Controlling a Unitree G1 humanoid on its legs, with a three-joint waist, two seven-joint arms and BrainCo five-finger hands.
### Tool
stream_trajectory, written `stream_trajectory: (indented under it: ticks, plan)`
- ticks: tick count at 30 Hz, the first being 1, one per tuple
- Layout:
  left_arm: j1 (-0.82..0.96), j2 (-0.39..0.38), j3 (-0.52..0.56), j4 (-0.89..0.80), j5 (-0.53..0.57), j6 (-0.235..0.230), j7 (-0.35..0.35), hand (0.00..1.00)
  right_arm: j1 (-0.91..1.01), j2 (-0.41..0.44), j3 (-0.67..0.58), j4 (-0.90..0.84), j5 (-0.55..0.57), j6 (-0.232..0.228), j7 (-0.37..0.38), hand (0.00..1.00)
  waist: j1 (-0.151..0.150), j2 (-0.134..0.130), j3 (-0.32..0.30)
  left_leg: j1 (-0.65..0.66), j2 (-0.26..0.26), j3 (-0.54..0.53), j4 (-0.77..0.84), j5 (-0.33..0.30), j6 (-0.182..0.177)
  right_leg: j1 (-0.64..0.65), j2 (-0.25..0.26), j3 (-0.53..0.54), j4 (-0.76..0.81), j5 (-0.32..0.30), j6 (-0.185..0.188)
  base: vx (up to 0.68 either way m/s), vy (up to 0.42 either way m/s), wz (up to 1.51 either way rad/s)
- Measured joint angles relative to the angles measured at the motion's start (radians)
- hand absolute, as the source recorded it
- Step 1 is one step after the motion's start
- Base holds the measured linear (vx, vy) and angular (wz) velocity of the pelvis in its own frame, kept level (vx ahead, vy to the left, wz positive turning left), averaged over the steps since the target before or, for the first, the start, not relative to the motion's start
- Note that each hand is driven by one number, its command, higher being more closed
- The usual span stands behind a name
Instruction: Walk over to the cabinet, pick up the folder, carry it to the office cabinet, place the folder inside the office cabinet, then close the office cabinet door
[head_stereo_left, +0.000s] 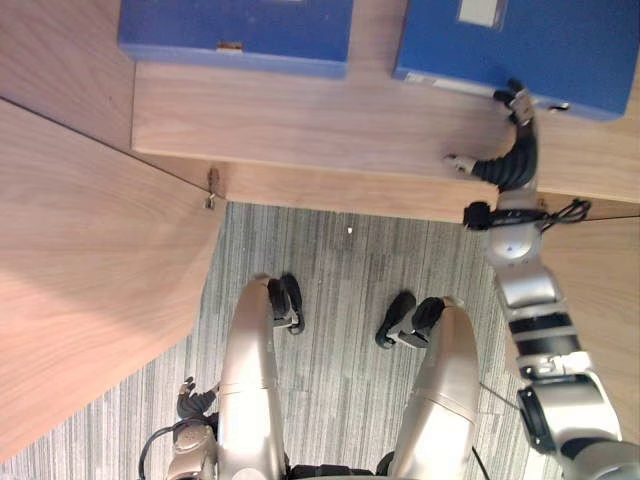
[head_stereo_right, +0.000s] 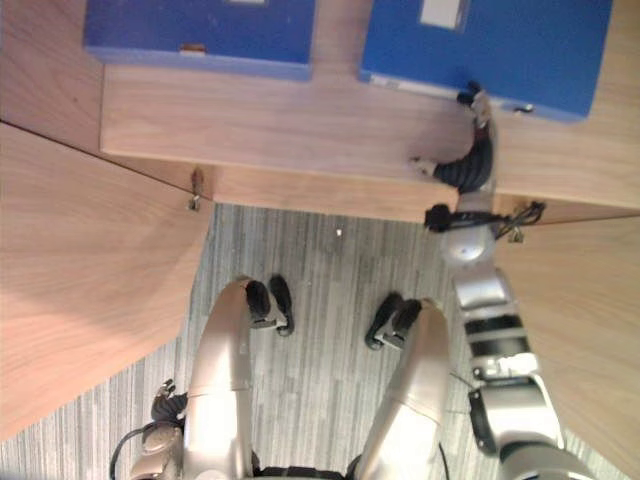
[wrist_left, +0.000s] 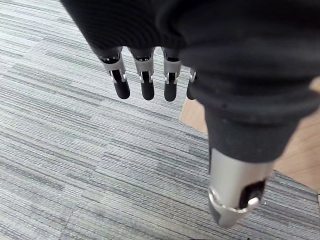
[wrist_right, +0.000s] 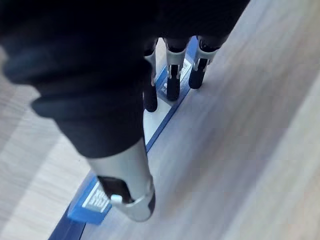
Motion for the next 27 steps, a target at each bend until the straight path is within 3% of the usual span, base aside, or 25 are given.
stream_trajectory:
  ticks: [8, 15, 18, 27]
  plan:
    - [-0.001, -0.002, -0.006, -0.033, -0.018, -0.015, 0.000, 0.00, -0.058, -0.055, -0.028, 0.006, 0.098, -0.048, -0.010, 0.00, 0.010, 0.000, 0.005, -0.056, -0.008, -0.011, -0.041, 0.041, -0.019, -0.053, 0.000, -0.016, -0.015, 0.002, -0.002, 0.02, -0.022, 0.05]
    - [-0.011, 0.008, -0.027, -0.033, -0.039, -0.018, 0.000, 0.00, -0.164, -0.120, -0.032, 0.093, 0.136, -0.030, -0.009, 0.00, 0.015, 0.001, 0.006, -0.078, -0.008, -0.040, -0.101, 0.090, -0.041, -0.053, 0.005, -0.067, -0.058, 0.015, -0.023, 0.04, -0.021, 0.05]
    - [-0.037, 0.011, -0.029, -0.033, -0.050, -0.023, 0.000, 0.00, -0.177, -0.117, -0.015, 0.096, 0.142, -0.026, -0.009, 0.00, 0.020, 0.000, 0.008, -0.055, -0.001, -0.041, -0.179, 0.138, -0.042, -0.028, 0.023, -0.097, -0.128, 0.048, -0.042, 0.04, -0.021, -0.02]
    - [-0.057, 0.011, -0.026, -0.035, -0.058, -0.034, 0.003, 0.00, -0.037, 0.025, 0.092, 0.208, 0.097, 0.010, 0.051, 0.00, 0.028, -0.005, 0.006, 0.336, -0.030, -0.039, -0.767, 0.391, -0.083, 0.367, 0.098, -0.285, -0.602, 0.212, -0.102, 0.06, -0.039, 0.19]
